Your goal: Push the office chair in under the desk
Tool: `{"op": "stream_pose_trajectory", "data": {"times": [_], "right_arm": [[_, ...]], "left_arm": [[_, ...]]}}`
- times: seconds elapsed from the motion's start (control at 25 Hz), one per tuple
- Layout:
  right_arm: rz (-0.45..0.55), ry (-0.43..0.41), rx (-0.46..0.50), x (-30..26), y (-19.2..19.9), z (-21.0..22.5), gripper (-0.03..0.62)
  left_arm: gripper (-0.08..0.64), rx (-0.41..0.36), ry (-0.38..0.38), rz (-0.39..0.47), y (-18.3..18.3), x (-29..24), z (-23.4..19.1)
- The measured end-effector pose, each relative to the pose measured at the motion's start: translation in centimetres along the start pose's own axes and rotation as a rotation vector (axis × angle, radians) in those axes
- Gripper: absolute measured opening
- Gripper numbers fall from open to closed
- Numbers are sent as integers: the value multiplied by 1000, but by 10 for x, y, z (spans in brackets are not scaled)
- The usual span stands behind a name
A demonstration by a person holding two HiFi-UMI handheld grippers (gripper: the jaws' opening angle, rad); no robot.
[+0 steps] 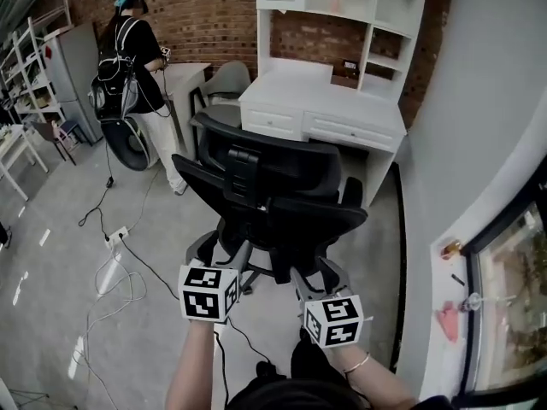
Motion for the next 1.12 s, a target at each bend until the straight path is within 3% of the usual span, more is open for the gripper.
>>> {"op": "stream_pose_trajectory", "data": {"times": [0.2,0.52,0.88,1.12], "right_arm": [[58,122,77,17,-28,17,216],[46,298,182,10,-57,59,259],[-46,338,260,-20,-58,87,273],[-65,362,351,-29,-56,90,276]], "left_arm": [[269,-65,38,73,-41,-2,8],[293,-76,27,133,-88,-20,15],[293,-97,-17,116,-100,-46,19],[293,-120,-3,111,-103,-56,20]]}}
Point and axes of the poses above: the fingertips, and each gripper's own axes: x backward along the fingers, z to its right, y out of its underside, the point moved 10 cm from there along x, backward along the fingers, and after that the axes turned 13 degrees about z, right-handed, at the moved point
